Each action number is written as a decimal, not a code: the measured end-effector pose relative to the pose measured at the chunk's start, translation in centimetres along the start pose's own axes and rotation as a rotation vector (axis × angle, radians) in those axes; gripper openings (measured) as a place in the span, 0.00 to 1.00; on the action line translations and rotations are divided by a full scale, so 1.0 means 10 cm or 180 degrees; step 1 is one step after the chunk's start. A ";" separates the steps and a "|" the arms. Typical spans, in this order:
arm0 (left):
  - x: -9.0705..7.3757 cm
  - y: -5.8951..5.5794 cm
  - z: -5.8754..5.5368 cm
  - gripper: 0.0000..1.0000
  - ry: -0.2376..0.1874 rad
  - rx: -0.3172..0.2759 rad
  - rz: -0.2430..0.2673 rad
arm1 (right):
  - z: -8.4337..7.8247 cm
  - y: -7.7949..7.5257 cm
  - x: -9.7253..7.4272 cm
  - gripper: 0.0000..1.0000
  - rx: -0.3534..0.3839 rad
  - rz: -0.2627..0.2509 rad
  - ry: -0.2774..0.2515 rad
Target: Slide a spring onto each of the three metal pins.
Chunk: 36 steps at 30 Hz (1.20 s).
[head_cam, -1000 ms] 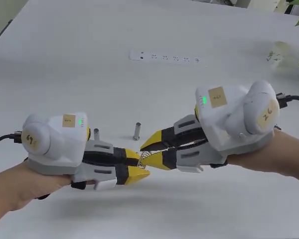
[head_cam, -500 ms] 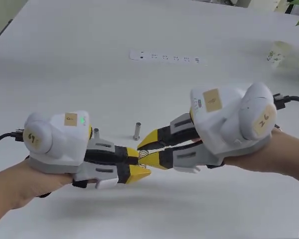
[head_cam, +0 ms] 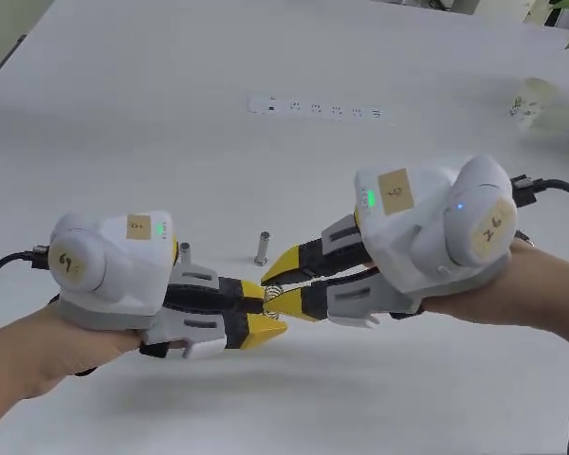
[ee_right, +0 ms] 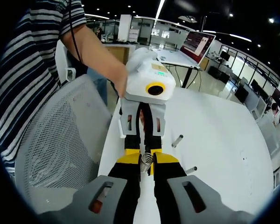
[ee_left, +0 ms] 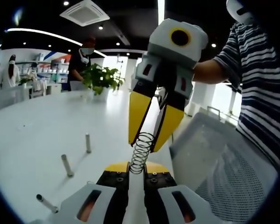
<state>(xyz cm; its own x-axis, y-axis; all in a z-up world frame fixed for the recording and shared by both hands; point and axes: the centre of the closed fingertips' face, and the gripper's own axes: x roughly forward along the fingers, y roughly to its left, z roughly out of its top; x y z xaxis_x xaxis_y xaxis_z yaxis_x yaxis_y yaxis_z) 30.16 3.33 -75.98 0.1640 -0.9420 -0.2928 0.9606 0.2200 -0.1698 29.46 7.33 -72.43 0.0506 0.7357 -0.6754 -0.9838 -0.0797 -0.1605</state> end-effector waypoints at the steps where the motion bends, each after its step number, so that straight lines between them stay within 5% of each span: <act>1: 0.00 0.00 0.00 0.03 0.0003 0.0008 0.0005 | 0.00 0.00 0.00 0.07 0.0002 0.0002 0.0004; 36: -0.07 0.07 0.06 0.20 -0.0122 -0.0142 0.0212 | 0.01 -0.04 0.00 0.07 -0.0040 -0.0040 0.0024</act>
<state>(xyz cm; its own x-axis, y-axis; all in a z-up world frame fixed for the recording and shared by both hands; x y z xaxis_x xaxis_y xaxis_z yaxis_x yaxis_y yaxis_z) 30.86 3.99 -75.36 0.2364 -0.9338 -0.2686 0.9365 0.2927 -0.1932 29.84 7.43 -72.32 0.0644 0.7317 -0.6786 -0.9808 -0.0789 -0.1781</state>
